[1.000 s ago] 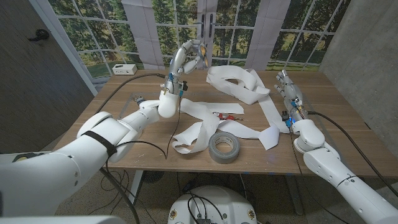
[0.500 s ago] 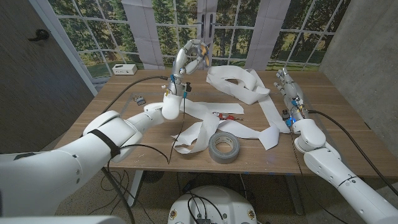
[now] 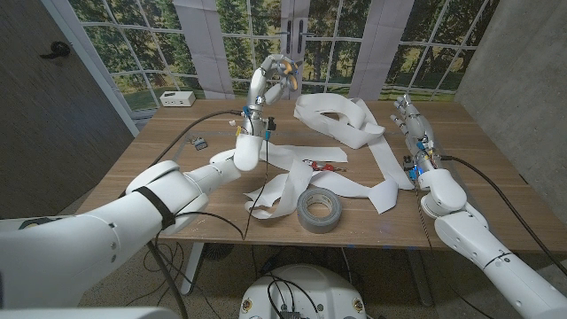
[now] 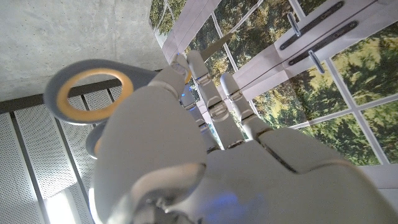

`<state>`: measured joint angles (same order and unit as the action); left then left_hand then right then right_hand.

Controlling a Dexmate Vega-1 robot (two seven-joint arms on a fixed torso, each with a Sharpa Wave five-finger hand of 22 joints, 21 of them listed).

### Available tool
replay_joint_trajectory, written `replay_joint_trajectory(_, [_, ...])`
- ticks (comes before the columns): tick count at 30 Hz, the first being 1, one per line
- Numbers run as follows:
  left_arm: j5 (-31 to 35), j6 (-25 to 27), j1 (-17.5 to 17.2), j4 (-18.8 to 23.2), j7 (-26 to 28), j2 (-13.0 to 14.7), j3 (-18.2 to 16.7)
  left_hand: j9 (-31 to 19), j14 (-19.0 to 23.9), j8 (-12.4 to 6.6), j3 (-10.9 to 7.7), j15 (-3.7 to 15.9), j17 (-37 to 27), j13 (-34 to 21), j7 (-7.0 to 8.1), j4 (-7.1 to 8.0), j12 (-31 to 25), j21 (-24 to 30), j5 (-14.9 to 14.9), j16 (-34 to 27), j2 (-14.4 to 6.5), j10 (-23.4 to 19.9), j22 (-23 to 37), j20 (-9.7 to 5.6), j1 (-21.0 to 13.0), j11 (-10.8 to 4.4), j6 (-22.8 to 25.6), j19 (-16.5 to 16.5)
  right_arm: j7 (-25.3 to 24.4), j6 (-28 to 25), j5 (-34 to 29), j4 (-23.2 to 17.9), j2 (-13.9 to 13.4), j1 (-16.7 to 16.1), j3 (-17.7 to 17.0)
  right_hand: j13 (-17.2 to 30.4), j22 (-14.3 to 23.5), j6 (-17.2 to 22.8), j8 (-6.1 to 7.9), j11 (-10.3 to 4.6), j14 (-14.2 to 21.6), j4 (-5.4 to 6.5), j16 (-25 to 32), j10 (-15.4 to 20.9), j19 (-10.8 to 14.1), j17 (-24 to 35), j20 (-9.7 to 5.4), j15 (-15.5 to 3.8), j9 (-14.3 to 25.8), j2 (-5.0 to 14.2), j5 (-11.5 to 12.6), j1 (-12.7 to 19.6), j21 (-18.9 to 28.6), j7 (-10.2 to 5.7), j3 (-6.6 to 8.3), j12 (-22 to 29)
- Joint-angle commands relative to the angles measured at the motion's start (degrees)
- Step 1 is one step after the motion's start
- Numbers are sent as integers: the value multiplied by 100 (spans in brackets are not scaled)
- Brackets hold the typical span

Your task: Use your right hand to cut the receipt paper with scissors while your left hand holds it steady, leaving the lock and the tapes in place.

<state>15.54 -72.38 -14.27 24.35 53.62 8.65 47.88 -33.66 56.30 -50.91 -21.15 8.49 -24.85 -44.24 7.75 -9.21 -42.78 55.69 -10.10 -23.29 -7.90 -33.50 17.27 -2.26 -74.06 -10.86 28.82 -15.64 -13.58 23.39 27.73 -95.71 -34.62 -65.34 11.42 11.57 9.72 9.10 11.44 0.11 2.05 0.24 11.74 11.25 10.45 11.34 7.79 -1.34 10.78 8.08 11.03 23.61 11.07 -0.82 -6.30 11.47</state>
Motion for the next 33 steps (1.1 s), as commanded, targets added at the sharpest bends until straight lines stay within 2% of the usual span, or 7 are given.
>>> replay_joint_trajectory(1, [-806,-224,-190,93,-975,-135,-282,-13,45,-48,-75,528,-33,-476,33,100,-685,41,9,25,-237,-57,-28,-617,104,-16,6,-7,-5,-19,7,-112,-38,-93,-81,25,17,35,-5,18,40,11,19,-2,19,7,20,-2,18,-1,-1,-39,-2,-23,26,25])
replay_joint_trajectory(11, [-1532,-245,-382,166,-2143,-307,-718,2,33,-55,-55,529,-8,-464,4,92,-723,46,7,94,-239,-50,-120,-629,82,-43,-1,2,29,-38,2,-178,-84,-125,-123,24,17,34,-5,15,46,10,19,-2,21,8,24,-2,18,-6,-3,-43,-3,-17,31,25])
replay_joint_trajectory(17, [-1922,-116,-511,335,-2817,-370,-992,18,25,-60,-41,531,40,-450,46,92,-734,65,8,149,-236,-53,-161,-605,80,-67,20,-27,35,-18,-27,-192,-94,-145,-140,24,17,39,-4,9,45,9,18,-6,24,8,19,-4,18,-8,-3,-44,-2,-15,36,23])
replay_joint_trajectory(27, [-1990,38,-623,488,-3242,-432,-1324,19,22,-62,-41,530,46,-445,54,88,-733,66,8,155,-230,-61,-165,-605,77,-75,26,-29,34,13,-44,-217,-87,-191,-165,24,17,35,-6,4,41,11,15,-7,22,9,19,-5,18,-7,-4,-49,-4,-16,42,22])
replay_joint_trajectory(29, [-2146,85,-646,514,-3447,-450,-1359,19,22,-62,-41,530,46,-445,54,88,-733,66,8,156,-230,-61,-165,-605,77,-75,26,-29,8,-11,-36,-243,-80,-207,-176,24,17,33,-7,5,40,11,15,-5,25,10,19,-4,18,-9,-4,-51,-3,-21,43,23])
replay_joint_trajectory(30, [-2238,95,-651,502,-3549,-473,-1382,54,-61,-135,-135,528,388,-234,160,115,-729,57,-36,486,-118,-200,-278,-509,120,-60,128,-19,3,-16,-30,-252,-78,-215,-180,24,17,32,-7,2,42,10,15,-4,23,10,19,-4,18,-8,-4,-50,-4,-18,44,23])
replay_joint_trajectory(33, [-2559,142,-666,491,-3927,-528,-1444,62,-46,-140,-152,527,432,-220,145,96,-690,76,-23,527,-100,-232,-311,-541,127,-75,126,-38,6,0,-54,-259,-87,-234,-187,24,17,31,-7,15,43,8,15,0,23,9,20,-4,18,-12,-4,-49,-5,-20,47,25])
